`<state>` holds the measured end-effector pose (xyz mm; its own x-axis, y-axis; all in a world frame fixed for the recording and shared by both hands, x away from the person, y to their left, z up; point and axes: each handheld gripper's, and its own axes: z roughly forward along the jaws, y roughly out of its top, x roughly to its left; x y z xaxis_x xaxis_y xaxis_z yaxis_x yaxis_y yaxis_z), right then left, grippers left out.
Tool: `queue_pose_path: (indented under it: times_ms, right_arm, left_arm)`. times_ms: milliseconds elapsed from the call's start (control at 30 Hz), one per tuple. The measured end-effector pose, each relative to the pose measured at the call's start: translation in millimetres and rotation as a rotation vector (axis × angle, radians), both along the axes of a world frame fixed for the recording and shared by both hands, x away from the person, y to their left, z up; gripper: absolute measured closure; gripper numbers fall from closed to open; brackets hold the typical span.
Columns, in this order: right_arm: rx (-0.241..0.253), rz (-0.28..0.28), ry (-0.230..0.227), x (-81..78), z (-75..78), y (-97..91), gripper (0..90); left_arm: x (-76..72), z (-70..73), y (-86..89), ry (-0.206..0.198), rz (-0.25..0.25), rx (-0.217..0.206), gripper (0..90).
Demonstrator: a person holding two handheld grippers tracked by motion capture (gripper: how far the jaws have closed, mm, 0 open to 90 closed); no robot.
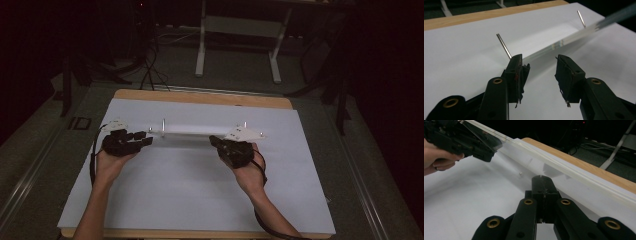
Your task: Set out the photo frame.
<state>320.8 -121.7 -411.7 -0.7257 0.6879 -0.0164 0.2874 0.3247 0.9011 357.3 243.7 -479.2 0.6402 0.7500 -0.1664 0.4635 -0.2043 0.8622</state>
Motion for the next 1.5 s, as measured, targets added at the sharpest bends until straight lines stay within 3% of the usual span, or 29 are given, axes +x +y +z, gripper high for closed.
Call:
queue_pose_path:
  times_ms: [200,300,667,900,1233,1500]
  right_arm:
    - [0.009,-0.018,-0.01,6.5,5.8,-1.7,90.0]
    - [0.009,-0.022,-0.011,9.1,7.7,-1.8,90.0]
    - [0.014,-0.036,-0.01,15.7,11.2,-4.4,90.0]
    - [0.01,-0.049,-0.012,19.8,12.5,-7.0,90.0]
    - [0.0,-0.072,-0.006,27.2,12.1,-15.8,89.4]
    - [-0.042,-0.079,0.008,30.6,-1.4,-31.8,79.2]
  left_arm:
    - [4.6,3.6,-15.3,-0.03,-0.042,0.041,52.8]
    - [9.3,7.0,-21.7,-0.048,-0.031,0.052,49.5]
    - [24.2,4.5,-35.4,-0.088,-0.011,0.03,38.7]
    - [28.5,4.1,-36.5,-0.092,-0.015,0.004,42.6]
    - [31.4,5.1,-36.4,-0.095,-0.01,0.036,47.9]
    - [37.0,6.9,-36.1,-0.086,0.008,0.027,49.1]
